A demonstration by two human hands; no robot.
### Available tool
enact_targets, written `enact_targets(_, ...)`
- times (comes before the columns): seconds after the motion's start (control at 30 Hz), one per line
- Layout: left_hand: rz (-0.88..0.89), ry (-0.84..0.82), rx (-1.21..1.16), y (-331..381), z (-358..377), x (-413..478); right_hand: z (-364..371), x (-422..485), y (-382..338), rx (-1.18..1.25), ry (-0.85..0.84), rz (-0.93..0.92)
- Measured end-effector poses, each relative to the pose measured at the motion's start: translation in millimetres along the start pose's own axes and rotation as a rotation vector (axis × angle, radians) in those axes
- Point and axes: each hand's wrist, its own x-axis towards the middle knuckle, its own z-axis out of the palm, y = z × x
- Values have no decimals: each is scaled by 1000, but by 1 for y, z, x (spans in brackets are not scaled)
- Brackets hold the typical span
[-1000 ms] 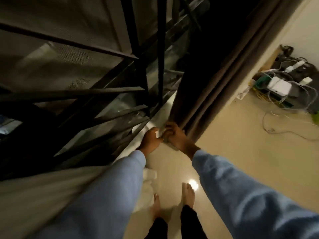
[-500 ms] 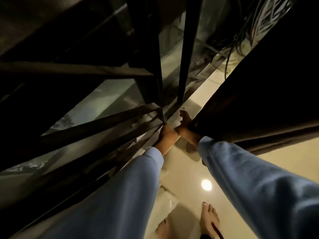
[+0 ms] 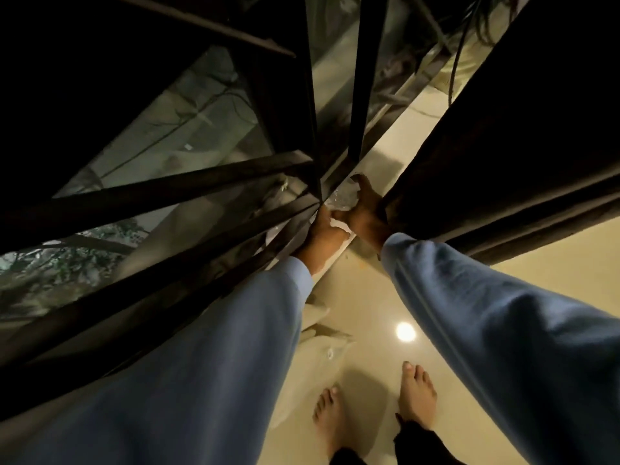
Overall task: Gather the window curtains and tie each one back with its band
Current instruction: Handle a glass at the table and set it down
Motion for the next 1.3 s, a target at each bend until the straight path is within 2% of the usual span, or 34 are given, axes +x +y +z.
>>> enact_targets(0.17, 36, -53, 122, -9, 10, -17, -8, -33, 19, 56, -19, 32)
enact_targets(0.23, 33, 24, 263, -17, 19, -24, -13, -49, 30, -43, -16, 49)
enact_targets(0.3, 61, 84, 263, -23, 30, -37, -22, -69, 36, -147, 20, 64)
enact_targets(0.43, 112, 137, 273, -32, 29, -70, -34, -123, 33, -111, 66, -40)
enact_targets(0.53, 229, 48, 304, -35, 27, -116, -48, -183, 27, -42, 97, -97)
enact_targets(0.67, 329, -49, 429, -17, 33, -172, -79, -252, 21, 66, 159, -83)
enact_targets(0.87, 486, -152, 364, 15, 63, -272, -139, -349, -3, 97, 293, -81)
enact_targets(0.97, 660, -214, 433, 30, 78, -310, -176, -398, -23, 111, 350, -91)
enact_targets(1.1, 654, -392, 467, 48, 99, -350, -216, -458, -23, 127, 404, -72)
enact_targets(1.3, 872, -583, 574, 63, 150, -425, -262, -573, -2, 134, 576, -65)
